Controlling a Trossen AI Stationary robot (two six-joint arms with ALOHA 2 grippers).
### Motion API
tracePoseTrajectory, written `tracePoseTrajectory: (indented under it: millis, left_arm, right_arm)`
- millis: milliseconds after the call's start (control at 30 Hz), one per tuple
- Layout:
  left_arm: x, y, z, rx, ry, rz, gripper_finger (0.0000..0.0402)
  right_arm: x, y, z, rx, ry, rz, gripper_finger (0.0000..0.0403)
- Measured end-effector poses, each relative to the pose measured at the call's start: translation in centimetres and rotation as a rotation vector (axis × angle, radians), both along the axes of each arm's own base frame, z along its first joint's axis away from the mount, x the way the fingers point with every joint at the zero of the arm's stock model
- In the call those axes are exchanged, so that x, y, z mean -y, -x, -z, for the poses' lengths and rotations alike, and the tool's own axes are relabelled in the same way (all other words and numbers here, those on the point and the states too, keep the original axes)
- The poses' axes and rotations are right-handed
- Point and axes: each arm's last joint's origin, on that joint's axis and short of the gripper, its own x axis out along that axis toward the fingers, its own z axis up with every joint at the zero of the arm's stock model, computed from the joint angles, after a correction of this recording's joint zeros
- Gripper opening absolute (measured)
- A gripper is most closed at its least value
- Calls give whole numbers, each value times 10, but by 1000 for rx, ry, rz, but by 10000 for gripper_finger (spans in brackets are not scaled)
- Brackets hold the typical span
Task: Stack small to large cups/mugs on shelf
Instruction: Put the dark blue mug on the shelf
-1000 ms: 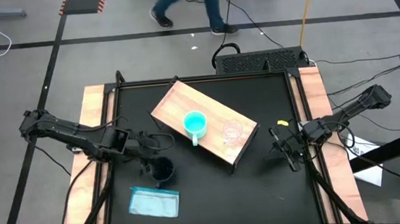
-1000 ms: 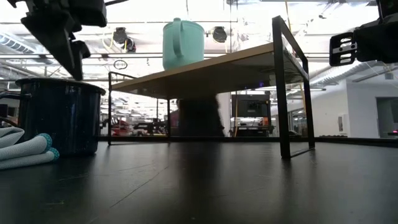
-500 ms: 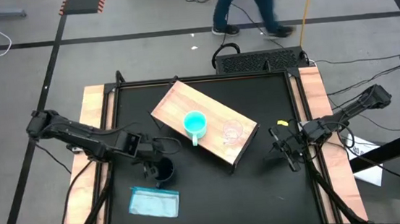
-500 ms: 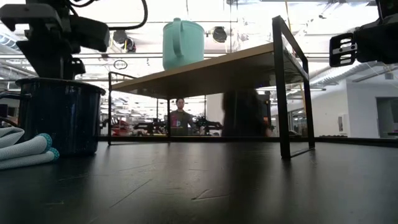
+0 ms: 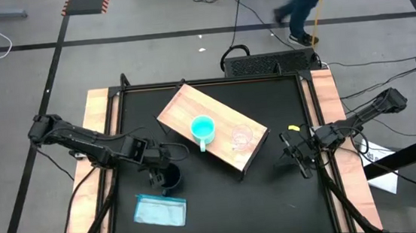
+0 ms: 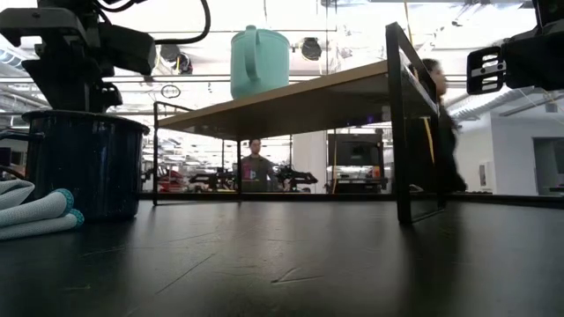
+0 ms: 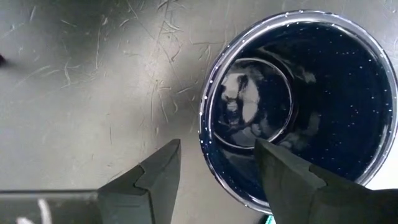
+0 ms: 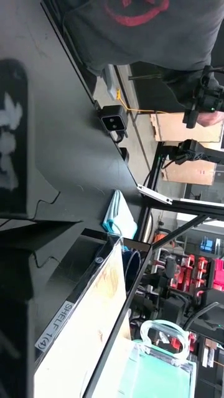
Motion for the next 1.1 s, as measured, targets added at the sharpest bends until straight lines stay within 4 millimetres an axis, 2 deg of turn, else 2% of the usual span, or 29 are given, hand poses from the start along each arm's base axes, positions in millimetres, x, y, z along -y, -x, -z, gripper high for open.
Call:
tracePoseTrajectory:
  millis: [933, 1100]
  left_arm:
    - [0, 0, 0, 2, -2, 16, 204]
    - [-3, -1, 0, 2, -2, 6, 185]
  right_arm:
    - [0, 0, 0, 5, 1, 0, 0]
    - [0, 0, 0, 5, 1, 0, 0]
